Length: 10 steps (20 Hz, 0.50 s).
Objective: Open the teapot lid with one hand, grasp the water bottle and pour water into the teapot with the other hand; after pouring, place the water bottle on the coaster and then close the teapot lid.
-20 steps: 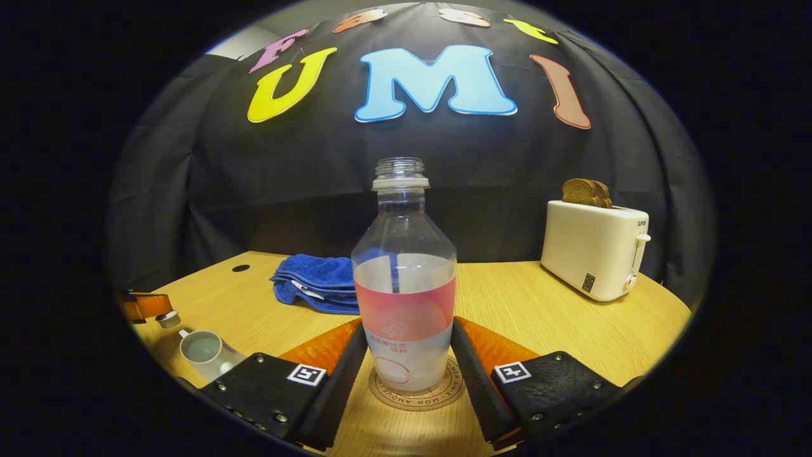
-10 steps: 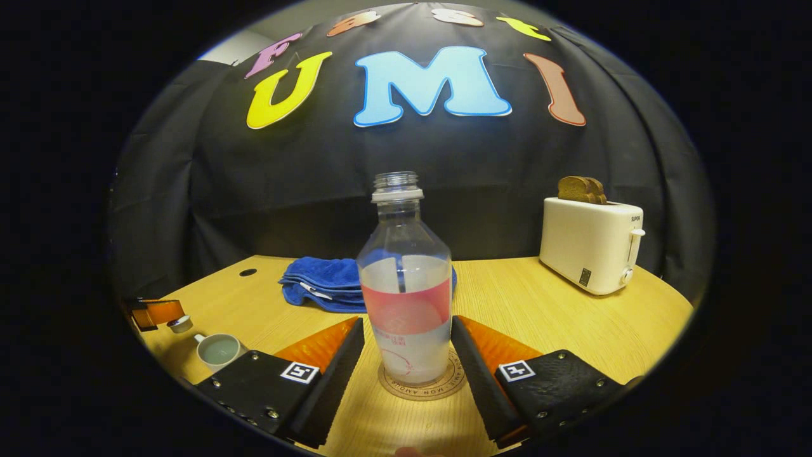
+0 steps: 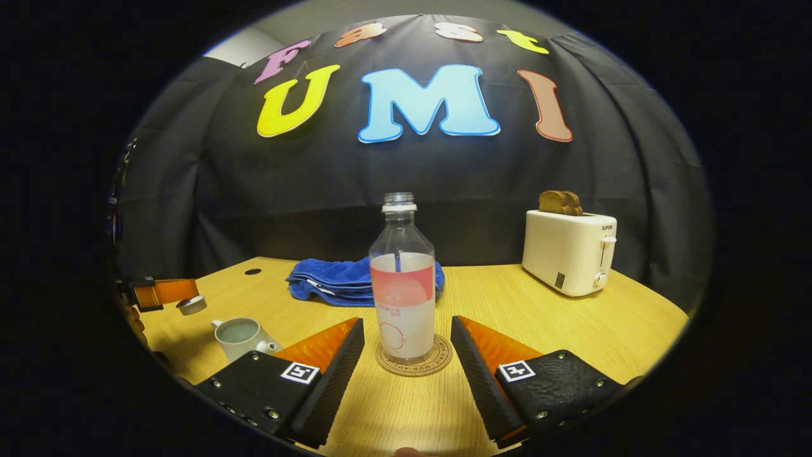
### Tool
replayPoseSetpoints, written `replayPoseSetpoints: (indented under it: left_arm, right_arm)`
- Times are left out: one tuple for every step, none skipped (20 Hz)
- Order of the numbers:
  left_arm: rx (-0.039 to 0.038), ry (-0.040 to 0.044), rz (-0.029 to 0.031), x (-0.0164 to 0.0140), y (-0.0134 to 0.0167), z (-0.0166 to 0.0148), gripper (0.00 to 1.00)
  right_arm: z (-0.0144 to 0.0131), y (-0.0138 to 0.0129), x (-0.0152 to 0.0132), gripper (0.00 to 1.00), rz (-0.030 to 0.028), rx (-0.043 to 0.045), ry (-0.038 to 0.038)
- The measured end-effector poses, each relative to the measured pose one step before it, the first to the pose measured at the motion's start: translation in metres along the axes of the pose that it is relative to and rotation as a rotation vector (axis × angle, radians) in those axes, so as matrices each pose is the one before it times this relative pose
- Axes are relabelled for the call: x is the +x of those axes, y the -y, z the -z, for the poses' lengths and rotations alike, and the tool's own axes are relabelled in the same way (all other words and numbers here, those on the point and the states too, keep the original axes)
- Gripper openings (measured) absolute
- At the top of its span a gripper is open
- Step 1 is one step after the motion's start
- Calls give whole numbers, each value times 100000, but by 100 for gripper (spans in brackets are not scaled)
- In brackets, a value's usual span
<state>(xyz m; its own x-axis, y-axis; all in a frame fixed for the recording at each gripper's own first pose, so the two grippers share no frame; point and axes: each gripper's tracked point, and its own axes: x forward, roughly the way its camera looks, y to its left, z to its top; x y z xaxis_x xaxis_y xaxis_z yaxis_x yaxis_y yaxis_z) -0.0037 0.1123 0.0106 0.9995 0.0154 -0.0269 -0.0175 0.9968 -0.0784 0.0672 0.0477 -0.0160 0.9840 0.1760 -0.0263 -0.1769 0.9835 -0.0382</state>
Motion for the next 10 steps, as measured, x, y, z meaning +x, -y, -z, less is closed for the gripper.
replayPoseSetpoints:
  left_arm:
    - [740, 735, 1196, 27, 748, -180, 13]
    - [880, 536, 1278, 43, 867, -257, 13]
    - [617, 571, 1261, 171, 969, -81, 13]
    - [65, 418, 1165, 112, 904, -213, 13]
    - [-203, 266, 1141, 39, 818, -74, 13]
    - [-184, 180, 1409, 126, 942, -30, 13]
    - [-100, -204, 1482, 177, 980, 104, 13]
    - [118, -273, 1011, 148, 734, 128, 13]
    - [399, -129, 826, 143, 698, 91, 13]
    - [315, -34, 510, 144, 481, 45, 13]
  right_arm:
    - [-128, -19, -371, 88, 108, -1370, 849]
    - [85, 21, -394, 88, 158, -1365, 697]
    - [-39, 219, -307, 88, 567, -1361, 666]
    - [-2, 236, -230, 88, 767, -1298, 688]
    - [-53, 222, -216, 88, 525, -499, 496]
    - [62, 188, -206, 88, 350, 120, 152]
    - [-139, 53, -186, 88, -11, 390, 533]
    - [-92, 124, -194, 88, 31, 294, 568]
    - [-160, 115, -161, 88, 42, -125, 687]
    - [-172, 125, -201, 88, 392, -228, 704]
